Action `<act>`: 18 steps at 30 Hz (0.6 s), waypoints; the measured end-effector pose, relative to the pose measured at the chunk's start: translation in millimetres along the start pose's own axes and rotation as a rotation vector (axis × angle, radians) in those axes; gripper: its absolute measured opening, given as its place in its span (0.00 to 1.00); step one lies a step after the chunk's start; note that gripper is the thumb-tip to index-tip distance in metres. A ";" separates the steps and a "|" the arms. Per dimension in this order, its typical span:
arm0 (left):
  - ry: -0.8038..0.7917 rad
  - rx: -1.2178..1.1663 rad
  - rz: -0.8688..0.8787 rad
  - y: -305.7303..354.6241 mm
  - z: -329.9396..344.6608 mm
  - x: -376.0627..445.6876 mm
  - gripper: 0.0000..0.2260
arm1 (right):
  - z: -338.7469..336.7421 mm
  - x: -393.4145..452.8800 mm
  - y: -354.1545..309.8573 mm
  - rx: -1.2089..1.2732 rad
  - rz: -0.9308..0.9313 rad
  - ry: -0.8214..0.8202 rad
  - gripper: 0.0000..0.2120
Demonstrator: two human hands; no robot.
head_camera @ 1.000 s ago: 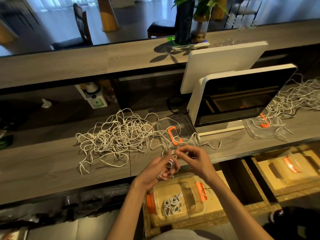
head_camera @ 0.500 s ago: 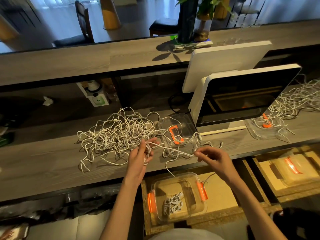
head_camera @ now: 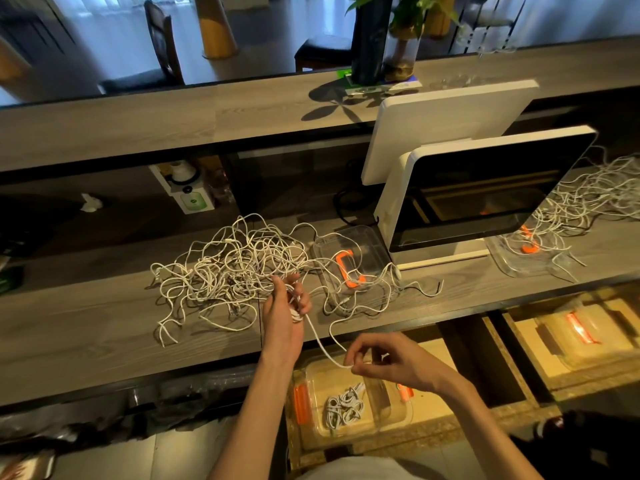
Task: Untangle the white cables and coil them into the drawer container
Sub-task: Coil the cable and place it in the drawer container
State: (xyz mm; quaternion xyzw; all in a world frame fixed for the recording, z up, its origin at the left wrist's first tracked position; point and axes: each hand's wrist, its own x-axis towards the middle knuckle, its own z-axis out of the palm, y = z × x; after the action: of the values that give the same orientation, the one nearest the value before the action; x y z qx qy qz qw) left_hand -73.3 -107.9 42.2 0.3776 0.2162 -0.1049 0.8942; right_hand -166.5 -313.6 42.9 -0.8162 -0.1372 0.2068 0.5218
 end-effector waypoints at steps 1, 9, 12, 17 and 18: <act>-0.008 0.025 0.010 -2.0 -0.2 0.5 0.18 | -0.2 1.2 -5.5 0.006 -0.014 -0.012 0.05; -0.072 0.480 0.036 -11.5 4.7 -9.9 0.15 | 0.2 19.8 -26.7 0.309 -0.024 0.219 0.06; -0.183 0.670 -0.035 -9.9 2.4 -15.9 0.15 | -1.5 27.7 -28.1 0.315 -0.009 0.386 0.06; -0.300 0.781 -0.209 -10.4 10.4 -30.4 0.26 | -6.4 38.2 -21.7 0.174 -0.007 0.548 0.05; -0.346 0.751 -0.246 -9.8 11.2 -32.5 0.29 | -7.1 39.6 -19.8 0.143 0.001 0.564 0.04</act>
State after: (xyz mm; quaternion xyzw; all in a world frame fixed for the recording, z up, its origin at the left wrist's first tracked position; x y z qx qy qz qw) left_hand -102.1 -122.0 58.1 0.6251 0.0532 -0.3442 0.6986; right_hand -128.5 -293.6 55.7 -0.8028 0.0289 -0.0189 0.5953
